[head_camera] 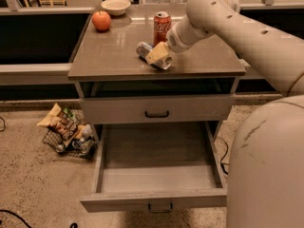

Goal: Place redbull can into middle drawer

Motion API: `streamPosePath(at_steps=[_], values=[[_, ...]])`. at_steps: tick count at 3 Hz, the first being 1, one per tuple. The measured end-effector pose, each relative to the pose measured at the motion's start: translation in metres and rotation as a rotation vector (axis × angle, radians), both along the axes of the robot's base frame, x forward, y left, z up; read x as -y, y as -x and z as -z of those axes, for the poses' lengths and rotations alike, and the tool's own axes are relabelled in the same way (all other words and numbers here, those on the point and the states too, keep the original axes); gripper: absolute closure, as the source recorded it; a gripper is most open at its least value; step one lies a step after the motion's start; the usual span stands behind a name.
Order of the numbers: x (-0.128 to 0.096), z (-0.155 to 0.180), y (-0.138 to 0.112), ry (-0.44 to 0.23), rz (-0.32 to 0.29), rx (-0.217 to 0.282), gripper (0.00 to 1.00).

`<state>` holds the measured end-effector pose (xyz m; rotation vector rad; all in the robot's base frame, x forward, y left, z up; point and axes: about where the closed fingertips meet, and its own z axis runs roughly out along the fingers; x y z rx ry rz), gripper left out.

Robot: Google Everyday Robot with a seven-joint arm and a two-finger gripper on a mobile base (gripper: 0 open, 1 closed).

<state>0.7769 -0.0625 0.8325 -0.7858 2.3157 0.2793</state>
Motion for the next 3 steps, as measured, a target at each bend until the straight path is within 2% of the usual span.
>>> streamPosePath(at_steps=[2, 3], values=[[0.0057, 0.0009, -0.0006, 0.005, 0.033, 0.015, 0.65], [0.0044, -0.0083, 0.0057, -0.025, 0.028, 0.045, 0.95]])
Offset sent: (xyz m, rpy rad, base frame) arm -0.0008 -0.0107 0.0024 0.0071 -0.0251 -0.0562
